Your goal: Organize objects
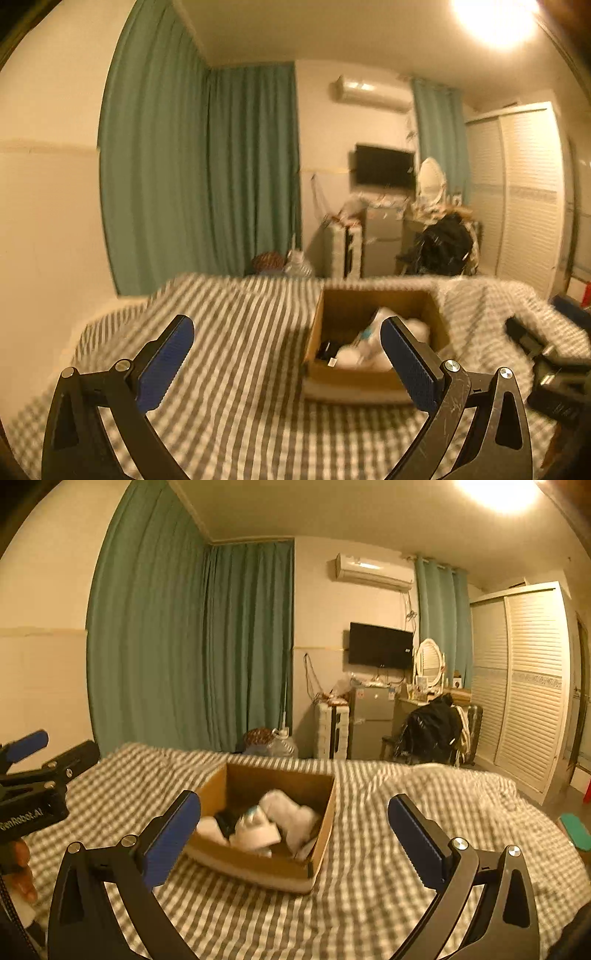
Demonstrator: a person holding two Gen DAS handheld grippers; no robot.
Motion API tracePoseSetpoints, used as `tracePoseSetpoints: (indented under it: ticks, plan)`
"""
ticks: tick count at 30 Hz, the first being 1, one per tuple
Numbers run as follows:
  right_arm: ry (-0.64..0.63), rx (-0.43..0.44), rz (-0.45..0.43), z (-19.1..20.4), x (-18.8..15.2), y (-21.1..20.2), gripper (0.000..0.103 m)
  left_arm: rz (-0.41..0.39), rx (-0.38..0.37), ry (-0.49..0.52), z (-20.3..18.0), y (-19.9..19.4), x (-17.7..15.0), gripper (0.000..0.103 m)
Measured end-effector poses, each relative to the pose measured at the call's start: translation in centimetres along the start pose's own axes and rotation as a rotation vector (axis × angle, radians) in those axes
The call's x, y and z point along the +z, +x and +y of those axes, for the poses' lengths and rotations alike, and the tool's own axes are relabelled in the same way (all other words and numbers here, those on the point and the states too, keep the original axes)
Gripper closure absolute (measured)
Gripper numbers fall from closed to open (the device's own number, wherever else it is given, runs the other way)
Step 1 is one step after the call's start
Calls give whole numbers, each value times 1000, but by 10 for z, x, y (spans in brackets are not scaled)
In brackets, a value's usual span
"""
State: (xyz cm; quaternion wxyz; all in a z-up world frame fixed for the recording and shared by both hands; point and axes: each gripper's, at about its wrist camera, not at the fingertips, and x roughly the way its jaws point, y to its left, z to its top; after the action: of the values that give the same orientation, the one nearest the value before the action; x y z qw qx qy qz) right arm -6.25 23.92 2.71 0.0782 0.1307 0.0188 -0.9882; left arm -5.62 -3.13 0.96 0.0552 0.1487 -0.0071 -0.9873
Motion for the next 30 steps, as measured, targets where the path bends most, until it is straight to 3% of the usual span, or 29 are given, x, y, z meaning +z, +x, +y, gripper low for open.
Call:
tracePoseSetpoints:
  ticks: [4, 14, 30]
  plan:
    - [12, -46, -10, 0, -21, 8, 1, 101, -48, -4, -2, 23, -21, 0]
    - [32, -83, 74, -6, -37, 28, 1, 96, -36, 20, -9, 19, -24, 0]
    - [-8, -95, 74, 2, -41, 29, 1, 101, -31, 33, -9, 19, -29, 0]
